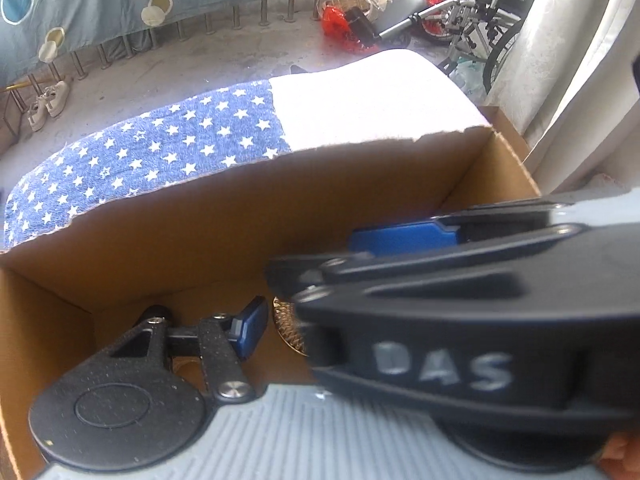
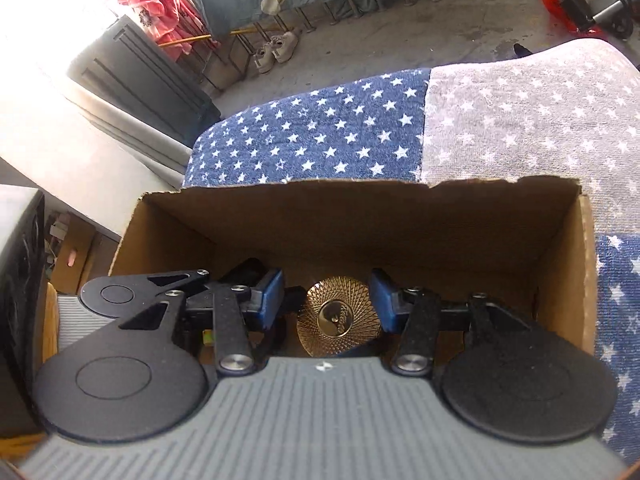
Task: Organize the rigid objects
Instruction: 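Carry the jar into the box and open the right tool, then move the right tool to the green dropper bottle and grasp it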
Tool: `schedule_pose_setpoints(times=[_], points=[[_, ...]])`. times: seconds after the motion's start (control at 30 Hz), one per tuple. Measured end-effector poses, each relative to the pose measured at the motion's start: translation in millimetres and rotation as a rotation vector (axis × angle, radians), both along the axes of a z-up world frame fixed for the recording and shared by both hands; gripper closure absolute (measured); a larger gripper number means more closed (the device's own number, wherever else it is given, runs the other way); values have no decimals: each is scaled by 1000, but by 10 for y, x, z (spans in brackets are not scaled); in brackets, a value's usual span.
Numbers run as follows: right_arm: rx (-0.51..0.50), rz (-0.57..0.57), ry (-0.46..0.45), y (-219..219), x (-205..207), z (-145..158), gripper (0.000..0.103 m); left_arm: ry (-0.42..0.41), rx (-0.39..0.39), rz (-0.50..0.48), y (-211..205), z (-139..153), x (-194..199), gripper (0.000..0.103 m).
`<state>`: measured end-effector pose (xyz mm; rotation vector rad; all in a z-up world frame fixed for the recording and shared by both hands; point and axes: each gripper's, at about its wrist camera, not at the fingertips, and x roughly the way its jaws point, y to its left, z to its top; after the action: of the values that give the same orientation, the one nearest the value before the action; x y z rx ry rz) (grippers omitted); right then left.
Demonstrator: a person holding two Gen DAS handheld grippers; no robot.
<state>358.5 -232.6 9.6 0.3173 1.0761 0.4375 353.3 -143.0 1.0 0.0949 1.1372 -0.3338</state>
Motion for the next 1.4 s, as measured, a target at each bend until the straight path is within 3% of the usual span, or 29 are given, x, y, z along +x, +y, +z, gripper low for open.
schedule_pose_setpoints(times=[0.23, 0.37, 0.5, 0.63, 0.77, 0.9, 1.13, 1.27, 1.4], points=[[146, -71, -108, -307, -431, 449, 56, -61, -43, 7, 265, 420, -295, 36], [251, -111, -180, -574, -999, 729, 56, -119, -66, 6, 520, 711, -627, 36], [312, -129, -249, -734, -1663, 878, 56, -201, -97, 4, 761, 967, -1130, 36], [336, -142, -286, -740, -2271, 825, 56, -295, -112, -7, 863, 1033, -1771, 36], [315, -160, -287, -612, -2672, 597, 55, -377, -87, -35, 781, 867, -2338, 36], [292, -142, -260, -357, -2801, 328, 56, -367, -69, -49, 605, 525, -2594, 36], [163, -31, -260, 180, -2725, 181, 58, -376, 24, -60, 405, 13, -2573, 53], [85, 11, -267, 388, -2588, 159, 60, -397, 49, -49, 368, -115, -2491, 64], [50, 50, -250, 514, -2441, 83, 66, -406, 53, -56, 376, -181, -2403, 68]])
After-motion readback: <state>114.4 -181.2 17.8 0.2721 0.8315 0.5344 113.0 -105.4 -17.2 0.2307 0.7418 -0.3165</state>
